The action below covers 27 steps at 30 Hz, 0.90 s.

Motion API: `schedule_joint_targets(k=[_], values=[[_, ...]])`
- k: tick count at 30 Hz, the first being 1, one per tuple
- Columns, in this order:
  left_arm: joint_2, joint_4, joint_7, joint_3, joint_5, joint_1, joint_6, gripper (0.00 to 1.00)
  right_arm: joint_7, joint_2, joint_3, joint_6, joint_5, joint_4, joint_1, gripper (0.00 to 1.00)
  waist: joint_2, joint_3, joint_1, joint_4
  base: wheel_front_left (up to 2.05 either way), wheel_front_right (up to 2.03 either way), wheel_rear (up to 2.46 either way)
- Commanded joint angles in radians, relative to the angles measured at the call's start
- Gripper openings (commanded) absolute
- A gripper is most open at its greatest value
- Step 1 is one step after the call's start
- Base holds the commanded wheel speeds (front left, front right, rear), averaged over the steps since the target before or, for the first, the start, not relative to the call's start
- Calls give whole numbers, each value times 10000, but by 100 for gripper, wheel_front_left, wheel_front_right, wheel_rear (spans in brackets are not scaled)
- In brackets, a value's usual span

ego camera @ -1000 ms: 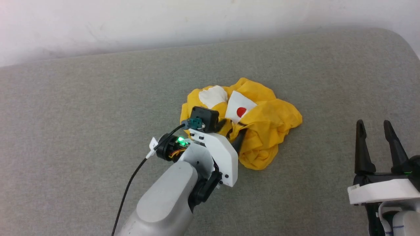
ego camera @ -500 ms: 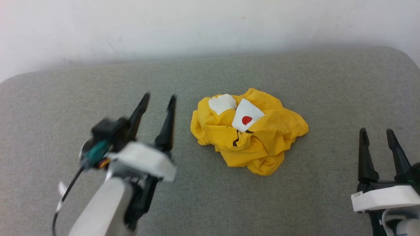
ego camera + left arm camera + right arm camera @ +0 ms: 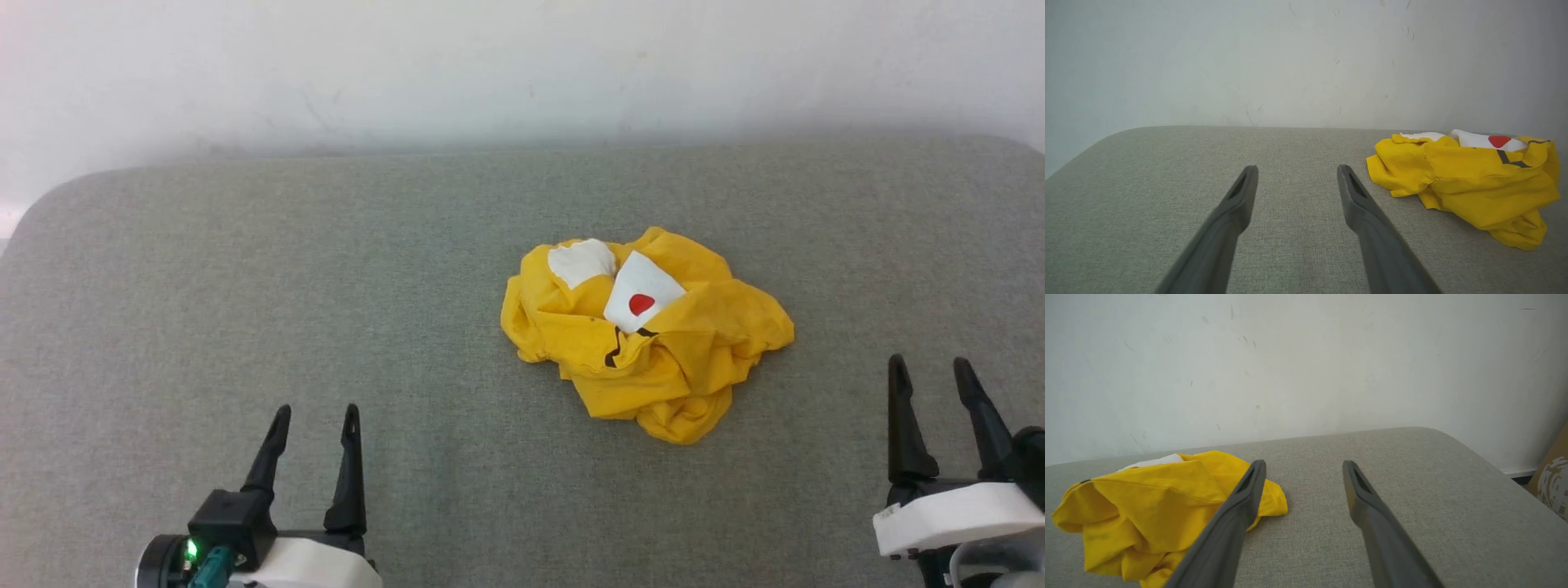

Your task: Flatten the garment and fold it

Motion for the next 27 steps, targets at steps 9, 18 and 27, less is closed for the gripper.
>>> schedule_joint_targets(k=[9, 18, 27], values=[[-462, 272, -126, 244, 141, -95, -149, 100, 1879, -146, 646, -19, -75, -265, -948, 100, 0, 35, 1, 218, 0, 0, 0], [-677, 555, -131, 190, 226, -549, -386, 100, 4951, -1903, 1526, -19, 836, 191, -3276, 100, 0, 729, 1, 356, 0, 0, 0], [-1003, 1036, -132, -150, 297, -1199, -730, 100, 6778, -2749, 2102, -19, 1408, 1952, -4065, 100, 0, 1418, 1, 1022, 0, 0, 0]])
